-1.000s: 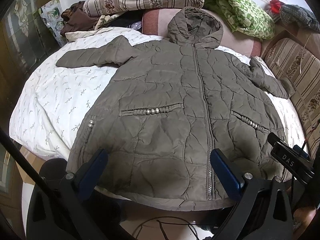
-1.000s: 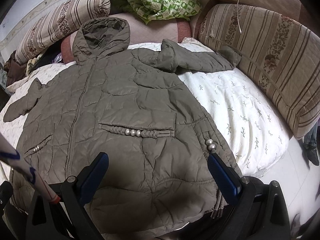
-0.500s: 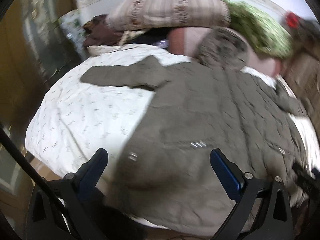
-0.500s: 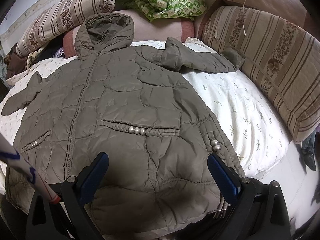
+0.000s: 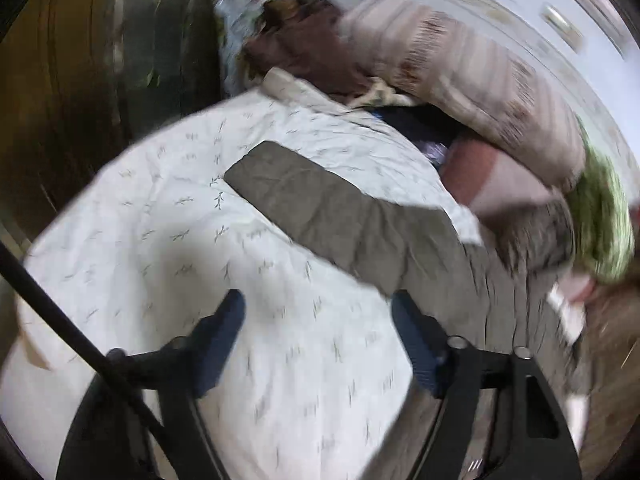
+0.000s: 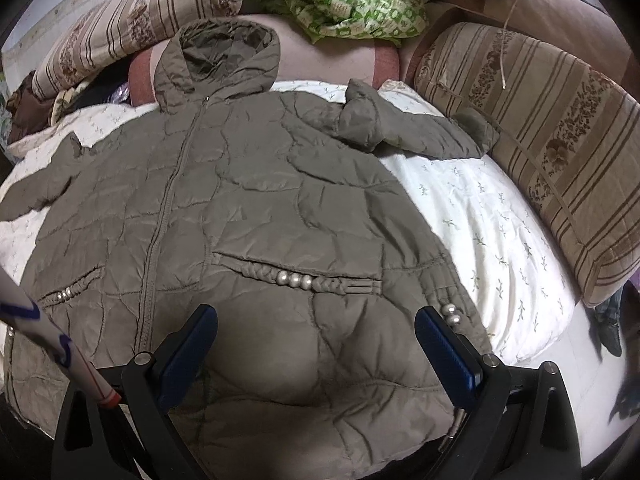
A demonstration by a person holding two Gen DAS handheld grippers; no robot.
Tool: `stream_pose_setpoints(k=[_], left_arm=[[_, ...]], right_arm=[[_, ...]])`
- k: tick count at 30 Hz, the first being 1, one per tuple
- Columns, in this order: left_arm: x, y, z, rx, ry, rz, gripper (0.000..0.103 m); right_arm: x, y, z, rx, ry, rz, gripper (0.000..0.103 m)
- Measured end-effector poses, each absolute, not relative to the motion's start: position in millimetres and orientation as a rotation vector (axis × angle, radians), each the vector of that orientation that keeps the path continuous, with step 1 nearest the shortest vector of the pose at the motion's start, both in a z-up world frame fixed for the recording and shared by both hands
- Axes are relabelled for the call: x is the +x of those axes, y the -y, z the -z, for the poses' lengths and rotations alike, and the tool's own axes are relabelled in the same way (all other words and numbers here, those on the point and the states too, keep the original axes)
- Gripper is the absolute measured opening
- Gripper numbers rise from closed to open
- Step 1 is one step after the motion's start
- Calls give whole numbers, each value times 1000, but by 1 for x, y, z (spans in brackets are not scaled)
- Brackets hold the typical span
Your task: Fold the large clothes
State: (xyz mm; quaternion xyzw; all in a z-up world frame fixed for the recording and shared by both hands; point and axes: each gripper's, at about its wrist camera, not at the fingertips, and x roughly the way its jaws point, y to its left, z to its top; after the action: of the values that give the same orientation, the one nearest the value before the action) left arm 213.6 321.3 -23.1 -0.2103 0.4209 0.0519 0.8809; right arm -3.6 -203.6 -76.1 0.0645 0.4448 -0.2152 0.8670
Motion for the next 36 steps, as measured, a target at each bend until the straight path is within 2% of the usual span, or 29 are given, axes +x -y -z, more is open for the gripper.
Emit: stream_pose_setpoints(k=[8, 18, 20, 22, 25, 26, 27, 28, 29, 31, 36], left_arm=[[317, -393, 89, -670, -929, -54, 72], [396, -403, 151, -740, -1004, -1, 72], [405, -400, 158, -741, -1004, -12, 75], [409, -400, 160, -768, -979, -14, 83], [414, -396, 161, -768, -997, -64, 83], [416, -394, 158, -748, -1010, -85, 79], [418, -389, 155, -699, -1033, -124, 50], [422, -384, 152, -632, -1078, -165, 12], [423, -379, 149, -601, -1112, -154, 3], [416, -373, 133, -573, -1085, -155, 0], [389, -357, 84, -558, -981, -82, 0]], right_arm=[[24, 192, 96, 80, -996, 477, 101], [59, 188, 108, 11, -1034, 507, 101], [63, 186, 109, 0, -1038, 508, 101], [65, 186, 112, -4, -1043, 507, 101], [67, 188, 115, 0, -1051, 509, 101], [67, 190, 117, 8, -1057, 506, 101], [67, 191, 118, 17, -1059, 502, 101], [66, 194, 118, 29, -1060, 497, 101], [66, 196, 118, 41, -1059, 495, 101], [63, 199, 117, 52, -1052, 495, 101], [51, 203, 108, 57, -1009, 482, 101]])
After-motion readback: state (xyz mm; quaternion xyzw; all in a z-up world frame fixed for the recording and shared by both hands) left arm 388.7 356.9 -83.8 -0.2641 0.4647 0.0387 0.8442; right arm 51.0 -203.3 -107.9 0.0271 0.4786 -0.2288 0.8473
